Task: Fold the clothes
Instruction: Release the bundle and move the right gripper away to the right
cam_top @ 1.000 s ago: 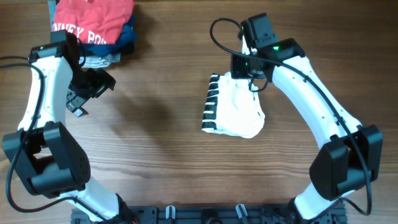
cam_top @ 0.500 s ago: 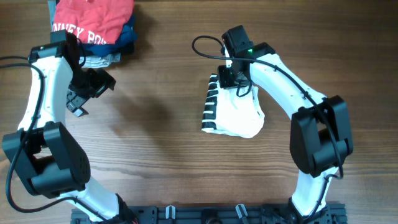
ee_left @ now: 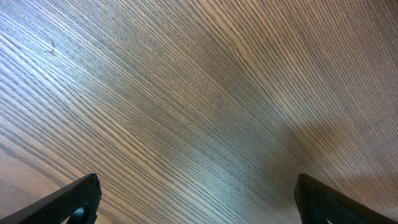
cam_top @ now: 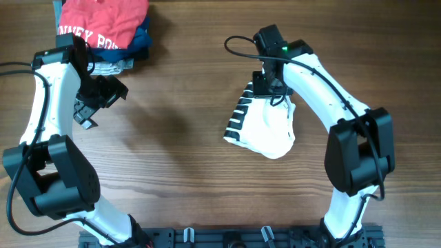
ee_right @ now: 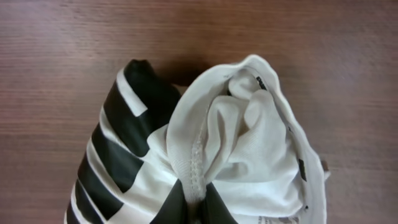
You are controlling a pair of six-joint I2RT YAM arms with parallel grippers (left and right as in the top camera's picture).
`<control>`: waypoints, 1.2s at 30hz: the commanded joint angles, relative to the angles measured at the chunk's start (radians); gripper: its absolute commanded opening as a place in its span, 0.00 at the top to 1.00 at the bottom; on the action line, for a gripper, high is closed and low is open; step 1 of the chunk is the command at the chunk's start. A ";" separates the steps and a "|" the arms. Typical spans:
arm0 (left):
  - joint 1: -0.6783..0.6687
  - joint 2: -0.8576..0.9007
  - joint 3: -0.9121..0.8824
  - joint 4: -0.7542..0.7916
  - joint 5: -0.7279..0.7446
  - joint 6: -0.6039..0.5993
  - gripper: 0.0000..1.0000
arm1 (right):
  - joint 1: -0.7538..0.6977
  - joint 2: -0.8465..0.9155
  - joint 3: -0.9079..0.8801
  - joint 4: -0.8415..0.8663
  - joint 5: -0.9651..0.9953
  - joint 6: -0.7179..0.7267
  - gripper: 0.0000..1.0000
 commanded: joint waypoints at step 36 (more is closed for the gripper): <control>0.002 0.000 -0.008 -0.014 -0.010 0.027 0.00 | -0.525 -0.084 -0.249 -0.018 -0.232 -0.086 0.34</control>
